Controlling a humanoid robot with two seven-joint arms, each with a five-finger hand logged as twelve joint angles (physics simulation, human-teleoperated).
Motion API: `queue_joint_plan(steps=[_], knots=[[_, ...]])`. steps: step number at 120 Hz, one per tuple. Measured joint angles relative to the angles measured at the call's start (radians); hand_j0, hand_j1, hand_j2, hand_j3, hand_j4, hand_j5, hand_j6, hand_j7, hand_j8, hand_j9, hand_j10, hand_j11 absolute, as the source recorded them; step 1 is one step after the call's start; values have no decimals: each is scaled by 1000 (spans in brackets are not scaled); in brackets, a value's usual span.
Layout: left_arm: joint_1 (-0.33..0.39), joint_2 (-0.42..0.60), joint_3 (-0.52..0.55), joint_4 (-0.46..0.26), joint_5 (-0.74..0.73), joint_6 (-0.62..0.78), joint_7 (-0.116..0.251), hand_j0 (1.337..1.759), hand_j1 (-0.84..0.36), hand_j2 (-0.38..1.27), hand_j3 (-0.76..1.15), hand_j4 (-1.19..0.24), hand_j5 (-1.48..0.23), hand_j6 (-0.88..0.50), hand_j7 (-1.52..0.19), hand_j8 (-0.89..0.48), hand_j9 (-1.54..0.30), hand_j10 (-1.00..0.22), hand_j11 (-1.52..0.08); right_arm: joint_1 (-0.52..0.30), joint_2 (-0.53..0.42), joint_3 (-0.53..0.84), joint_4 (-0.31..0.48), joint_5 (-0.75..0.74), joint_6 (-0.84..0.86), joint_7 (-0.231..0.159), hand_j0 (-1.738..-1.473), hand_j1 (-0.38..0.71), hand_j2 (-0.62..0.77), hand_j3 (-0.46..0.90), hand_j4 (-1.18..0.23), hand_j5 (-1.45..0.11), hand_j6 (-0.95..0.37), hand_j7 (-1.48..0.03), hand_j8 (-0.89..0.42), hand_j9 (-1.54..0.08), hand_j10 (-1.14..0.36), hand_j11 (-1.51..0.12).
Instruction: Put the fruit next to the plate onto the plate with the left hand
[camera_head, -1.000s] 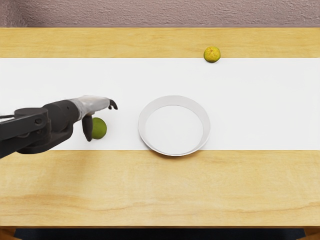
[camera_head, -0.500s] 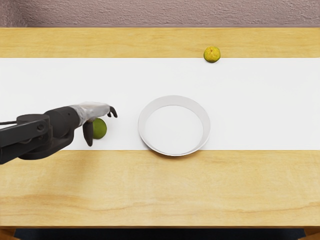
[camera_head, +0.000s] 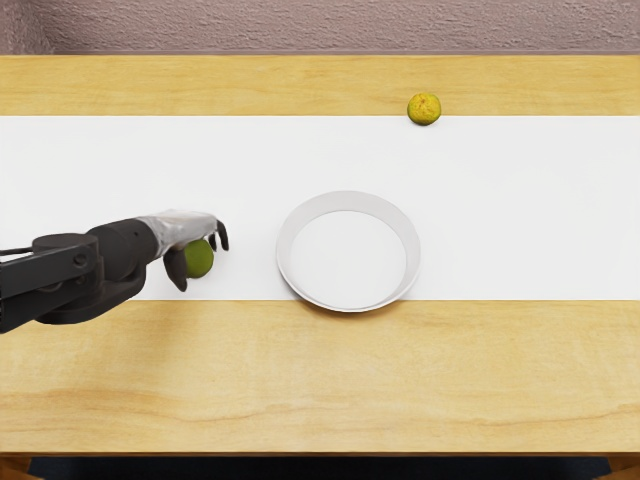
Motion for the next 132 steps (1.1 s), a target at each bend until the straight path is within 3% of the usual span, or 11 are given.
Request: queue_joint_plan(steps=[24, 51, 70, 84, 109, 132], knots=[[2, 0, 0, 1, 0, 0, 0, 1657, -244, 115, 0, -521, -675, -488, -676, -417, -677, -516, -677, 0, 0, 0, 0, 0, 0, 0, -1658, -349, 0, 0, 0, 0, 0, 0, 0, 0, 0, 0], [2, 0, -1, 3, 2, -2, 0, 1651, -280, 302, 0, -687, -916, -416, -913, -320, -921, -450, -925, 0, 0, 0, 0, 0, 0, 0, -1658, -349, 0, 0, 0, 0, 0, 0, 0, 0, 0, 0], [-11, -9, -2, 17, 2, -5, 0, 1649, -294, 317, 0, -768, -1032, -357, -1010, -253, -1027, -416, -1048, 0, 0, 0, 0, 0, 0, 0, -1658, -349, 0, 0, 0, 0, 0, 0, 0, 0, 0, 0], [-80, -30, -9, 27, -4, -7, 0, 1648, -324, 355, 0, -785, -1088, -329, -1037, -220, -1061, -392, -1087, 0, 0, 0, 0, 0, 0, 0, -1658, -349, 0, 0, 0, 0, 1, 0, 1, 0, 0, 0], [-191, -175, -38, 41, -10, -6, -1, 1648, -276, 267, 0, -806, -1096, -356, -1038, -237, -1067, -409, -1108, 0, 0, 0, 0, 0, 0, 0, -1658, -349, 0, 0, 0, 0, 0, 0, 0, 0, 0, 0], [-210, -352, -61, 66, -14, -5, -1, 1647, -293, 322, 0, -797, -1114, -365, -1032, -234, -1071, -404, -1117, 0, 0, 0, 0, 0, 0, 0, -1658, -349, 0, 0, 0, 0, 0, 0, 0, 0, 0, 0]])
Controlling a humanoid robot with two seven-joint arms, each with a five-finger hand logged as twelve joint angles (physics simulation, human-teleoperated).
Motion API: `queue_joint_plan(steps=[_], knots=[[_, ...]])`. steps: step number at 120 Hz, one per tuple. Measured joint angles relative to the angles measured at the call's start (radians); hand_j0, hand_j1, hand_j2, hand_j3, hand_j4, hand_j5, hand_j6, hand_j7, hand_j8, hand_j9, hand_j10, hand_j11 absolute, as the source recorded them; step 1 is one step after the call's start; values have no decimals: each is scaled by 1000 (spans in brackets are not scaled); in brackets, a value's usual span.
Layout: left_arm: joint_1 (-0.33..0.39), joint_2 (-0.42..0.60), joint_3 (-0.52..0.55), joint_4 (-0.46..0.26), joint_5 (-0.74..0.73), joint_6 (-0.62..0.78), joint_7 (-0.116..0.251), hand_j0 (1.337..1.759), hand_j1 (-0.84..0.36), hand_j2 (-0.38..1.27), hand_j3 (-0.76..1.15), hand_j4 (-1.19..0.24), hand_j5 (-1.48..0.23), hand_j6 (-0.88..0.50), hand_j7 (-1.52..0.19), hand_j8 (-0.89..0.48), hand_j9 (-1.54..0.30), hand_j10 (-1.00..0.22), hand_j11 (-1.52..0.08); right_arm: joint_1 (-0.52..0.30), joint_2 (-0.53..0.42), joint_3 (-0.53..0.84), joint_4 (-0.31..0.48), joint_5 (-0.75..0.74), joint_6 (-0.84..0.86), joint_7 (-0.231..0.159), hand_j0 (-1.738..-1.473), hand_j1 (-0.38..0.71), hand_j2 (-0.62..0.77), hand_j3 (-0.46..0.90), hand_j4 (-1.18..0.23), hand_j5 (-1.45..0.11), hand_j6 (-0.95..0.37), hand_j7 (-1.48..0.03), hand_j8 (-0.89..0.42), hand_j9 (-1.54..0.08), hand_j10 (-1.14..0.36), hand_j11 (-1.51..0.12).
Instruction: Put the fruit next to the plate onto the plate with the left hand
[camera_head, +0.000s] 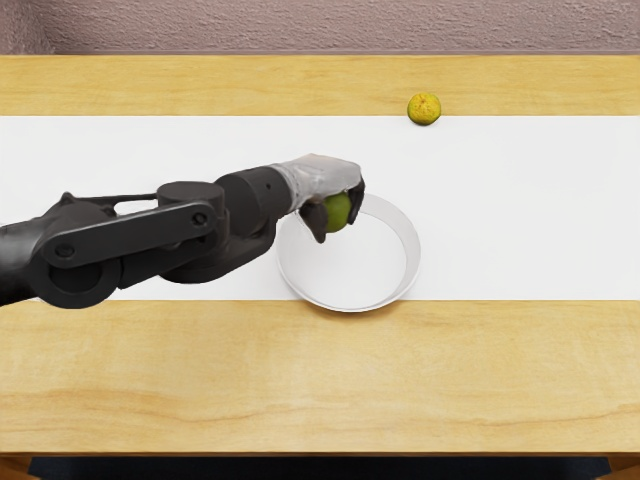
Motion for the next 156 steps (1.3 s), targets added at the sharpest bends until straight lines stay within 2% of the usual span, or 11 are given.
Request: queue_joint_plan(steps=[8, 20, 40, 63, 70, 82, 92, 102, 116, 136, 156], knots=[[1, -58, 0, 17, 0, 1, 0, 1647, -299, 326, 0, -794, -1113, -371, -1035, -234, -1069, -401, -1115, 0, 0, 0, 0, 0, 0, 0, -1658, -349, 0, 0, 0, 0, 0, 0, 0, 0, 0, 0], [9, -88, 12, 52, 3, 1, 0, 1647, -300, 312, 0, -792, -1106, -373, -1034, -239, -1063, -399, -1111, 0, 0, 0, 0, 0, 0, 0, -1658, -349, 0, 0, 0, 0, 0, 0, 0, 0, 0, 0], [38, -148, 44, 157, 13, 6, 1, 1644, -305, 334, 0, -798, -1081, -393, -1041, -233, -1071, -403, -1113, 0, 0, 0, 0, 0, 0, 0, -1658, -349, 0, 0, 0, 0, 0, 0, 0, 0, 0, 0], [48, -151, 74, 241, 19, 10, 1, 1643, -242, 255, 0, -794, -1036, -436, -1029, -275, -1051, -454, -1086, 0, 0, 0, 0, 0, 0, 0, -1658, -349, 0, 0, 0, 0, 0, 0, 0, 0, 0, 0], [47, -162, 76, 252, 19, 11, 1, 1645, -191, 193, 0, -714, -922, -451, -917, -322, -937, -486, -971, 0, 0, 0, 0, 0, 0, 0, -1658, -349, 0, 0, 0, 0, 0, 0, 0, 0, 0, 0], [46, -168, 72, 257, 12, 18, 1, 1650, -50, 127, 0, -495, -639, -334, -636, -255, -649, -356, -670, 0, 0, 0, 0, 0, 0, 1, -1658, -349, 0, 0, 0, 0, 0, 0, 0, 0, 0, 0], [43, -141, 63, 219, 5, 23, 1, 1653, 71, 87, 0, -340, -439, -233, -437, -181, -445, -247, -459, 0, 0, 0, 0, 0, 0, 0, -1658, -349, 0, 0, 0, 0, 0, 0, 0, 0, 0, 0], [34, -68, 33, 151, -40, 22, 1, 1655, 154, 60, 0, -236, -303, -165, -302, -130, -308, -174, -317, 0, 0, 0, 0, 0, 0, 0, -1658, -349, 0, 0, 0, 0, 0, 0, 0, 0, 0, 0], [34, 56, -56, 38, -205, -30, 1, 1656, 226, 37, 0, -145, -186, -106, -185, -86, -188, -110, -193, 0, 0, 0, 0, 0, 0, 0, -1658, -349, 0, 0, 0, 0, 0, 0, 0, 0, 0, 0], [43, 330, -213, -32, -661, -248, 1, 1657, 279, 19, 0, -78, -99, -61, -99, -52, -100, -63, -103, 0, 0, 0, 0, 0, 0, 0, -1658, -349, 0, 0, 0, 0, 0, 0, 0, 0, 0, 0], [66, 578, -273, -47, -1049, -395, 1, 1658, 304, 12, 0, -48, -60, -40, -60, -36, -60, -41, -61, 0, 0, 0, 0, 0, 0, 0, -1658, -349, 0, 0, 0, 0, 0, 0, 0, 0, 0, 0]])
